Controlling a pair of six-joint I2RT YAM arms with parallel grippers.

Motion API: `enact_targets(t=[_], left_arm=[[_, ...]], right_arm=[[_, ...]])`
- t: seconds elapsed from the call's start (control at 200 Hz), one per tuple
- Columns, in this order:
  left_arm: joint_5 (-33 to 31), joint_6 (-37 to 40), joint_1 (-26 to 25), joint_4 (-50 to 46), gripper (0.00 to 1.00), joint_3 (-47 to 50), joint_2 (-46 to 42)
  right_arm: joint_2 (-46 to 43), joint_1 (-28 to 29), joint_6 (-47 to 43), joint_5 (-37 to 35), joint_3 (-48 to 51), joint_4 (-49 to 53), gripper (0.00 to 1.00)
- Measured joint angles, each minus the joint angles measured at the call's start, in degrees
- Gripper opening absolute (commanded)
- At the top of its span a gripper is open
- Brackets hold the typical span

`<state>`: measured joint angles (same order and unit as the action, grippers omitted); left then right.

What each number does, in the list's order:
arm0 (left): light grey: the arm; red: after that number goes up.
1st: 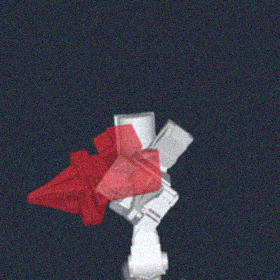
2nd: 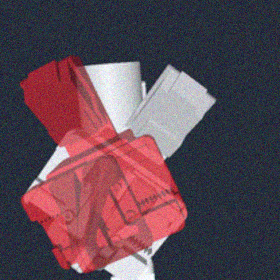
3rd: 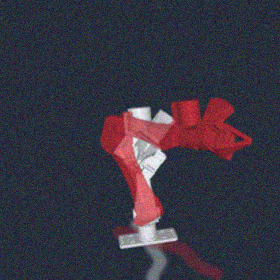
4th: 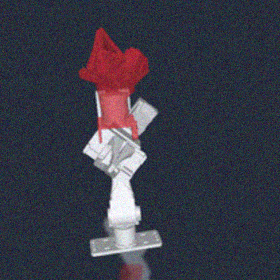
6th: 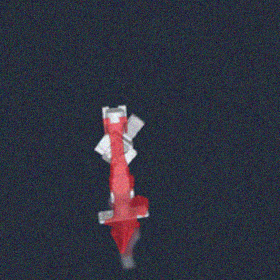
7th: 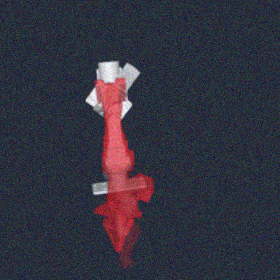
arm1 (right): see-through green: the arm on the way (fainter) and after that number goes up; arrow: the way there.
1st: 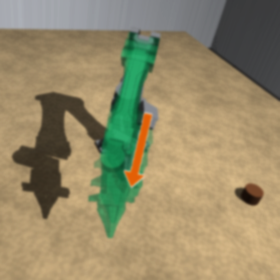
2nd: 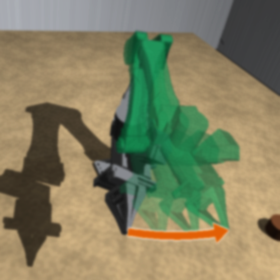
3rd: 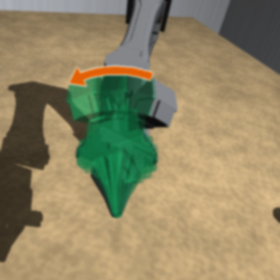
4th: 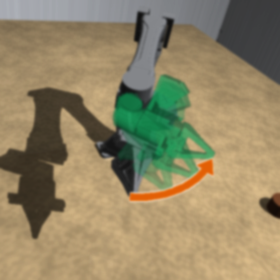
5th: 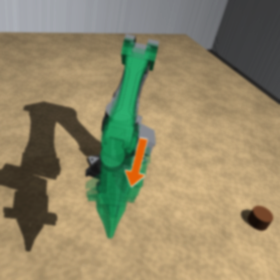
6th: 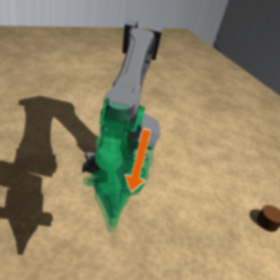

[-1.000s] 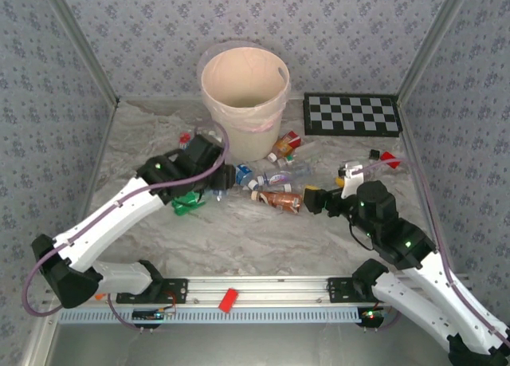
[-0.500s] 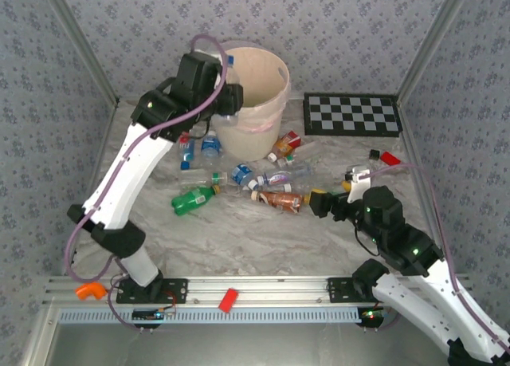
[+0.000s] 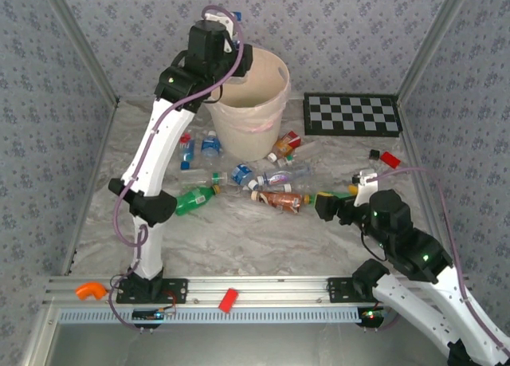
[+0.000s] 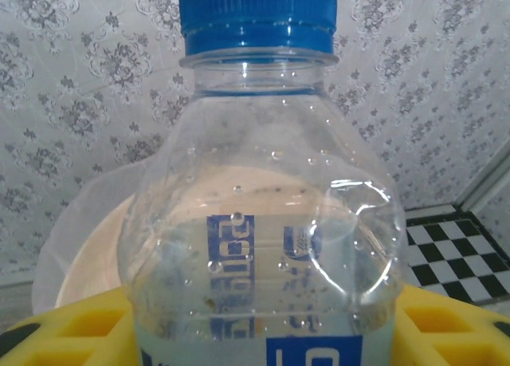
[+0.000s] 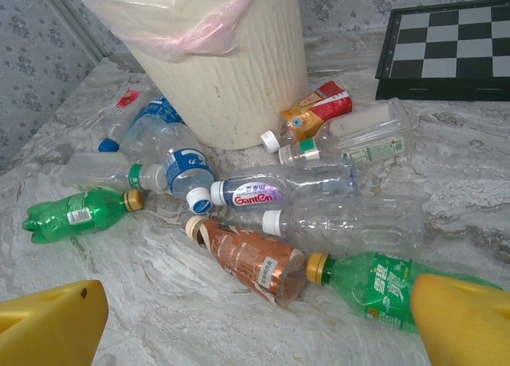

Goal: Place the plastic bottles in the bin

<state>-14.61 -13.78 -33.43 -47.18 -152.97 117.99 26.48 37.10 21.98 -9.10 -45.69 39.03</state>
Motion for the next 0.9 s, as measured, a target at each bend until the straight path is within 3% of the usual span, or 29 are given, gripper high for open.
enact_targets(t=[0.48, 0.8, 0.9], left_arm=[[1.81, 1.29, 3.19, 13.38, 0.57, -0.44, 10.47], [2.82, 0.68, 4.87, 15.72, 0.57, -2.58, 16.09], [2.84, 0.55, 4.94, 15.72, 0.66, -2.75, 16.15]], right_arm=[[-0.7, 0.0, 1.81, -0.57, -0.07, 2.45, 1.0], [-0.98, 0.0, 2.25, -0.55, -1.73, 3.21, 1.0], [-1.11, 0.0, 2.29, -0.55, -1.73, 3.28, 1.0]])
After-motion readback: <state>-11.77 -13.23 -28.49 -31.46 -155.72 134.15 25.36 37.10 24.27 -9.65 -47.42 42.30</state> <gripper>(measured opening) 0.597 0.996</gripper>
